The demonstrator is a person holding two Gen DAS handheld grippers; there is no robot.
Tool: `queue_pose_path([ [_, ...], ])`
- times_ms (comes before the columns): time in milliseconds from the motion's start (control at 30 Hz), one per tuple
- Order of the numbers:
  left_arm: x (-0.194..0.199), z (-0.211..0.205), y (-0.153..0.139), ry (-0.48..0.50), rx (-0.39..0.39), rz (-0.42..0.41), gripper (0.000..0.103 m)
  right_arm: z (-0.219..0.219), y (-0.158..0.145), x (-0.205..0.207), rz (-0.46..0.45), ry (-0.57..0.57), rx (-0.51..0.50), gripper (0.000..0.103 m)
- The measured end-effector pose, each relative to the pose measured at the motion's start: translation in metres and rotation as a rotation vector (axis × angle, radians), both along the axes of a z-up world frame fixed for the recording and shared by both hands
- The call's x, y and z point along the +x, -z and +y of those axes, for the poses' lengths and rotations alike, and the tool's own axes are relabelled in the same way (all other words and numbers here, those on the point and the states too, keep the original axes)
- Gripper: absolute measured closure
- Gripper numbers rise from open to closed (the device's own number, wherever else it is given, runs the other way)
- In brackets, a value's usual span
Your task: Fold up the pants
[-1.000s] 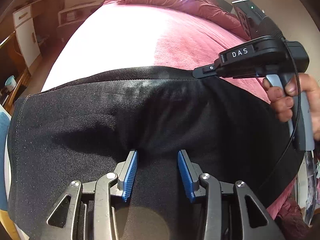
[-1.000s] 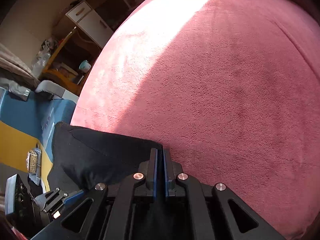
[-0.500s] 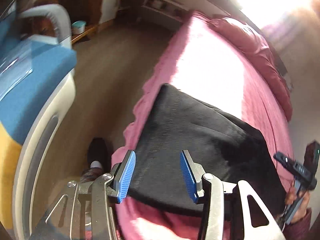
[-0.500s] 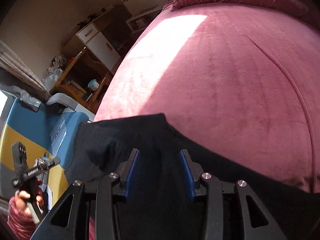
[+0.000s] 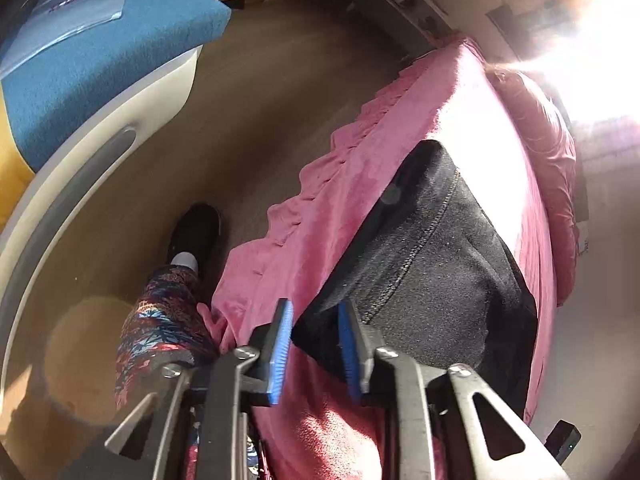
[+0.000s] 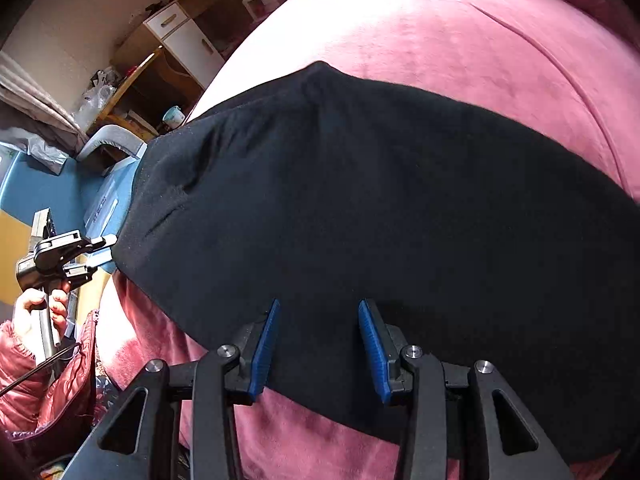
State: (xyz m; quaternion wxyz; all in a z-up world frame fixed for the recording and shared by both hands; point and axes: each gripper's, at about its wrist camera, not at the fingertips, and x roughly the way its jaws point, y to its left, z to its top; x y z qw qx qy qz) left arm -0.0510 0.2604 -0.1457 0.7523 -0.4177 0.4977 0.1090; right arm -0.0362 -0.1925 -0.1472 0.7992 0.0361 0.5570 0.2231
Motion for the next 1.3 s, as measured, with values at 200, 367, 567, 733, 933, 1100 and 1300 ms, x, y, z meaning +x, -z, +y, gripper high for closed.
queue_pose_path([
  [200, 0.0, -0.008, -0.027, 0.055, 0.081, -0.074, 0.098, -0.015, 0.003, -0.009, -0.002, 0.042, -0.002, 0.061],
  [367, -0.004, -0.002, -0.019, 0.058, 0.105, -0.024, 0.098, -0.027, 0.01, -0.013, 0.008, 0.061, -0.002, 0.061],
  [567, 0.005, -0.015, -0.011, 0.063, 0.182, 0.06, 0.087, -0.029, 0.01, -0.013, 0.004, 0.034, -0.002, 0.061],
  [733, -0.002, -0.015, -0.052, -0.011, 0.32, 0.015, 0.077, -0.044, 0.003, -0.009, 0.003, 0.091, 0.072, 0.061],
  [933, 0.019, -0.083, -0.083, 0.31, 0.353, -0.168, 0.072, -0.046, -0.008, -0.028, -0.011, 0.005, 0.058, 0.061],
  [1100, 0.038, -0.161, -0.072, 0.606, 0.374, -0.191, 0.071, -0.033, -0.007, -0.049, -0.027, -0.09, -0.022, 0.047],
  [1300, 0.045, -0.212, -0.04, 0.786, 0.353, -0.134, 0.071, -0.026, 0.005, -0.05, -0.053, -0.112, -0.168, 0.068],
])
